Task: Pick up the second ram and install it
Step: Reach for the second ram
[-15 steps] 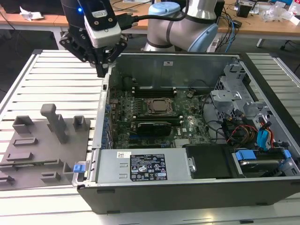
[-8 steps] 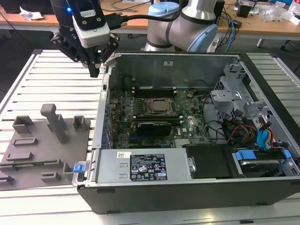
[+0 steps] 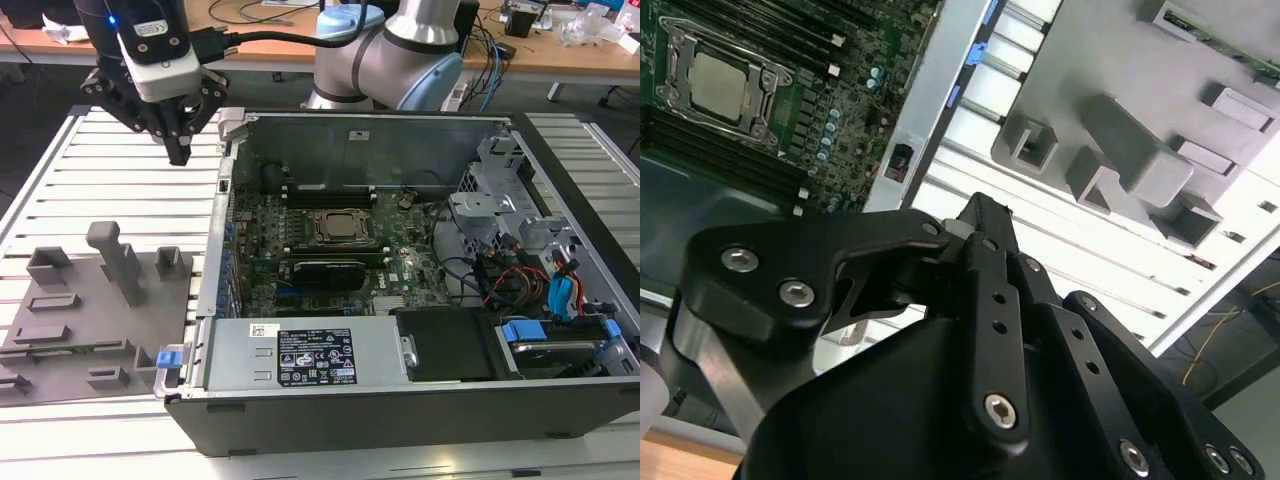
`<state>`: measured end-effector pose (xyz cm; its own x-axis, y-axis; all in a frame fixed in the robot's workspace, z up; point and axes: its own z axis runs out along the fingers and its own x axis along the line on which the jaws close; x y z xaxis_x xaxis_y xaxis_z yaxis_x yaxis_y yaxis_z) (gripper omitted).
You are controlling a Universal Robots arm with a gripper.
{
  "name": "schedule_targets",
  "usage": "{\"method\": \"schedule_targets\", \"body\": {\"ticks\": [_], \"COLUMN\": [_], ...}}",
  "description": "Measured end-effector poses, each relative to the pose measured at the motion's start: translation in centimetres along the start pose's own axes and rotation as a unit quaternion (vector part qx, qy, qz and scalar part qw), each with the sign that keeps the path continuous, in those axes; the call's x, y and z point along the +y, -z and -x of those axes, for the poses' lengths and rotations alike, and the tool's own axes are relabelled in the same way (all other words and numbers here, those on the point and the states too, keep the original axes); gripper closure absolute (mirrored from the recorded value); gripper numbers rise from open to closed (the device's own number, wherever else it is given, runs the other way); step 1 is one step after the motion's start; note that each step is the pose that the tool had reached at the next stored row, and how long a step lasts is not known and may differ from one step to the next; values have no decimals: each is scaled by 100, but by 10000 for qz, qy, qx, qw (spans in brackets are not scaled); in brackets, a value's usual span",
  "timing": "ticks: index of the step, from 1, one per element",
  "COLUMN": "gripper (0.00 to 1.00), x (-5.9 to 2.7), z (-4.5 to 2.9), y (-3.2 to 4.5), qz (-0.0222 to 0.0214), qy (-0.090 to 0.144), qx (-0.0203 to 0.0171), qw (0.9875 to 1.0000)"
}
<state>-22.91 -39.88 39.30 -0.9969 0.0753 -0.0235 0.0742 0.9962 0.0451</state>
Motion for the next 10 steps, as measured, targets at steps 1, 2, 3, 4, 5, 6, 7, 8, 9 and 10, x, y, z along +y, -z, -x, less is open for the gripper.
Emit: {"method": "schedule_targets", "body": {"ticks": [1,2,3,4,5,6,7,8,9,10], "gripper": [89,89,89,89,89,89,89,89,89,89], "x": [-3,-5,-6,-9,-11,-13,-14,-16,-18,-19], "z": [-37,-65,-84,-113,-147,-166,-180,-210,-235,-250], "y": [0,1,1,1,2,2,2,2,2,3], "qz": [0,0,0,0,0,0,0,0,0,0], "qy": [0,0,0,0,0,0,0,0,0,0], "qx": [0,0,0,0,0,0,0,0,0,0], "qw": [10000,10000,10000,10000,10000,10000,10000,10000,10000,10000]}}
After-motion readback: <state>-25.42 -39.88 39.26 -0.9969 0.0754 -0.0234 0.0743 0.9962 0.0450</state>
